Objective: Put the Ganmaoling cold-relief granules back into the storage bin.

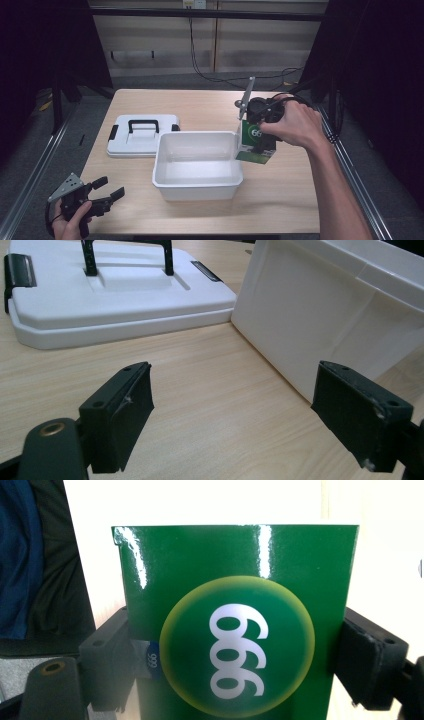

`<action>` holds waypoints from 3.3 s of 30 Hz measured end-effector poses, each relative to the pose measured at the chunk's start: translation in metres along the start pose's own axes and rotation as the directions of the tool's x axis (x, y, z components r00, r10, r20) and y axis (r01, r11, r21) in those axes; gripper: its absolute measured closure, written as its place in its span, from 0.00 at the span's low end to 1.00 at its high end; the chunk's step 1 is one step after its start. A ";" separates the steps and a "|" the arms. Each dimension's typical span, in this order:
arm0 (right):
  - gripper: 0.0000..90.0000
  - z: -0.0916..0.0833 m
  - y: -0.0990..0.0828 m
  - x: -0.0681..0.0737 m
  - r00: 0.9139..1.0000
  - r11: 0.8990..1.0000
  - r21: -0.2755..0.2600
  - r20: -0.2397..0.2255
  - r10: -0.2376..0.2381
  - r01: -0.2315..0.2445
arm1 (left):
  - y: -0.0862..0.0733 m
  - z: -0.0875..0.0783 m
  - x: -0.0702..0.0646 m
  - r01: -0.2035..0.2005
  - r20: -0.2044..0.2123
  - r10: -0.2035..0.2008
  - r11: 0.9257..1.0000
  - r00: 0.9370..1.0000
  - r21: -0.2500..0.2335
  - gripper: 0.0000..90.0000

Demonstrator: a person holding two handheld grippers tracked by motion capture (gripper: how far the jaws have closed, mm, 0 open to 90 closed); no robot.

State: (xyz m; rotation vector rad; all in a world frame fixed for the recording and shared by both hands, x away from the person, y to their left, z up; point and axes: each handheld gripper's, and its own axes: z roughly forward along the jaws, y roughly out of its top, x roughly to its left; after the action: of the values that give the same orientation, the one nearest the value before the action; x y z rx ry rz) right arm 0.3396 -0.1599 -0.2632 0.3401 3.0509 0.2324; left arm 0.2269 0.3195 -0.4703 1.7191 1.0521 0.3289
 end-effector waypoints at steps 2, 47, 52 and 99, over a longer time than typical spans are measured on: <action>0.18 0.002 0.008 0.000 1.000 1.000 0.006 -0.003 -0.006 0.006 | 0.000 0.000 0.001 0.001 0.002 -0.001 1.000 1.000 -0.001 0.18; 0.18 0.060 0.084 -0.003 0.991 0.990 0.061 -0.064 -0.120 0.124 | 0.000 -0.001 0.001 -0.003 0.010 0.003 1.000 1.000 -0.004 0.18; 0.18 0.072 0.086 -0.004 0.990 0.989 0.074 -0.067 -0.126 0.131 | 0.000 -0.001 0.001 0.004 0.006 -0.004 1.000 1.000 -0.006 0.18; 0.17 0.164 0.074 -0.005 0.988 0.984 0.122 -0.096 -0.121 0.132 | 0.000 -0.002 0.001 -0.007 0.007 0.007 1.000 1.000 -0.004 0.18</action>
State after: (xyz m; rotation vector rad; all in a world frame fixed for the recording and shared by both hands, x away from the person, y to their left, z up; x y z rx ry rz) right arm 0.3731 -0.0666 -0.4128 0.1449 3.1670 0.0457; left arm 0.2268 0.3215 -0.4699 1.7193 1.0398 0.3292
